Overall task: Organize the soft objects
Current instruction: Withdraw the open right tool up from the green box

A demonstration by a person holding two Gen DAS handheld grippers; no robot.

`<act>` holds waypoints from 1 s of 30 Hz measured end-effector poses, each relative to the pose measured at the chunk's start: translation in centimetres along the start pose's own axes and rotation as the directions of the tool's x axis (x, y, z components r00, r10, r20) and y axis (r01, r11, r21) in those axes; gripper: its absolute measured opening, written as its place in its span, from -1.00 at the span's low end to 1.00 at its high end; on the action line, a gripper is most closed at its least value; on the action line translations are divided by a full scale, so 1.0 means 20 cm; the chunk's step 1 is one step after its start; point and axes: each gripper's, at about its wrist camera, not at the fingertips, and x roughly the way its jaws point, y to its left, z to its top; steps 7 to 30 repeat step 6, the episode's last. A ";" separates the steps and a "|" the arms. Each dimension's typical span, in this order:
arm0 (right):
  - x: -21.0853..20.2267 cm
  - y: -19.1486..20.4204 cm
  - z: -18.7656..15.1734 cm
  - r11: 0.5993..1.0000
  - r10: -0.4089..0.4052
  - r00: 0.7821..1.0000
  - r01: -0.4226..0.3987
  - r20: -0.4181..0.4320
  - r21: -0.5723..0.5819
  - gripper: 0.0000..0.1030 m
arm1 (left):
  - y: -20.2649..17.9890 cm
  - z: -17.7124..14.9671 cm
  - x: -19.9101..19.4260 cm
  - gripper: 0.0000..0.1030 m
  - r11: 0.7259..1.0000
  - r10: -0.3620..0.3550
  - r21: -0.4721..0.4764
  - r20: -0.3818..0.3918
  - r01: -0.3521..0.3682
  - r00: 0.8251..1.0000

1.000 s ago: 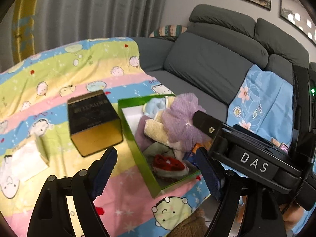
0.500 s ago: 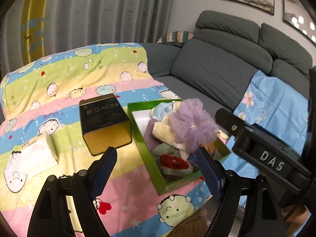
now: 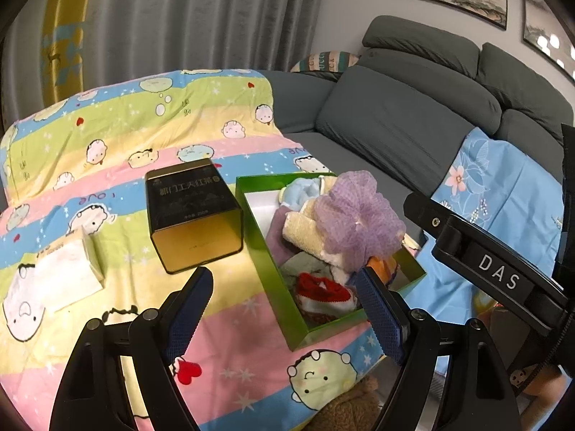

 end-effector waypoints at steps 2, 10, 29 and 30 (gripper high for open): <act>0.01 0.00 0.00 1.000 0.004 1.000 -0.004 -0.004 -0.002 0.97 | 0.00 0.00 0.00 0.60 1.000 0.009 -0.001 -0.002 -0.009 1.000; 0.03 0.01 0.00 1.000 0.005 1.000 -0.005 -0.013 -0.010 0.97 | 0.00 0.00 0.00 0.60 1.000 0.010 -0.001 -0.006 -0.010 1.000; 0.03 0.01 0.00 1.000 0.005 1.000 -0.005 -0.013 -0.010 0.97 | 0.00 0.00 0.00 0.60 1.000 0.010 -0.001 -0.006 -0.010 1.000; 0.03 0.01 0.00 1.000 0.005 1.000 -0.005 -0.013 -0.010 0.97 | 0.00 0.00 0.00 0.60 1.000 0.010 -0.001 -0.006 -0.010 1.000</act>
